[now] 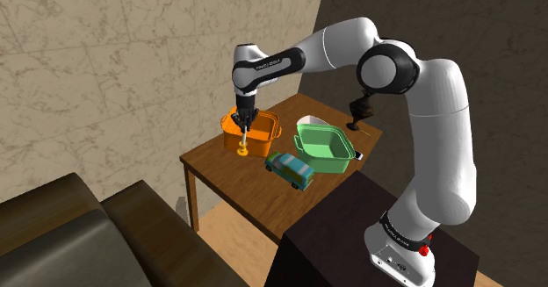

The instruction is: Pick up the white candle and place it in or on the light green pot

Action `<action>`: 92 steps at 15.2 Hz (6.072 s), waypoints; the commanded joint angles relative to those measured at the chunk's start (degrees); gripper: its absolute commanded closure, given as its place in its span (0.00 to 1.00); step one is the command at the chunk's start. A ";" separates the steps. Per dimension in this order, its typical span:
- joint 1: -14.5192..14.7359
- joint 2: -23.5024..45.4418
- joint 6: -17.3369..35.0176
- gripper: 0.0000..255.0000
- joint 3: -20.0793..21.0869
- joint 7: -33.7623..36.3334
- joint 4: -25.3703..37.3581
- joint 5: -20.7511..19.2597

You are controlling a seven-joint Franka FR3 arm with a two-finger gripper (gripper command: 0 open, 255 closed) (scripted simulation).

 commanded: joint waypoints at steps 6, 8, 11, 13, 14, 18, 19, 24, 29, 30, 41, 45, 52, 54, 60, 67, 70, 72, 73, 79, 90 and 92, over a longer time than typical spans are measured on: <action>-0.09 -2.51 -3.99 1.00 0.06 -0.02 1.45 0.10; -0.10 -3.14 -5.20 1.00 0.08 -0.01 2.05 0.13; -0.11 -4.02 -7.05 1.00 0.10 0.01 3.01 0.16; -0.12 -4.56 -8.32 1.00 0.12 0.02 3.73 0.19; -0.12 -4.82 -8.95 1.00 0.13 0.03 4.12 0.20; -0.89 -6.92 -10.16 1.00 -0.11 -0.93 3.20 0.29; -1.65 -8.33 -9.67 1.00 -0.37 -1.92 1.28 0.34; -5.37 -14.53 -7.93 1.00 -1.98 -7.13 -6.73 0.46; -8.97 -19.48 -7.09 1.00 -4.03 -12.66 -12.56 0.30; -9.69 -20.33 -7.00 1.00 -4.47 -13.79 -13.49 0.23; -17.50 -26.55 -7.39 1.00 -10.21 -26.85 -19.11 -1.05; -20.35 -27.34 -7.98 1.00 -12.50 -31.83 -19.12 -1.57; -25.48 -26.70 -9.46 1.00 -16.50 -40.79 -16.58 -2.10; -25.50 -26.28 -8.02 1.00 -16.49 -40.78 -17.61 -2.02; -25.59 -24.75 -3.75 1.00 -16.45 -40.78 -20.38 -1.72; -25.74 -22.47 1.13 1.00 -16.35 -40.87 -23.03 -1.24; -25.82 -21.34 3.18 1.00 -16.28 -40.94 -23.98 -0.99; -25.88 -20.53 4.54 1.00 -16.23 -40.99 -24.55 -0.81; -25.91 -20.11 5.21 1.00 -16.20 -41.02 -24.81 -0.72; -26.08 -18.03 8.33 1.00 -16.03 -41.18 -25.89 -0.25; -26.08 -18.03 8.33 0.00 -16.03 -41.18 -25.88 -0.25; -25.96 -18.89 6.57 0.00 -16.08 -41.05 -24.97 -0.44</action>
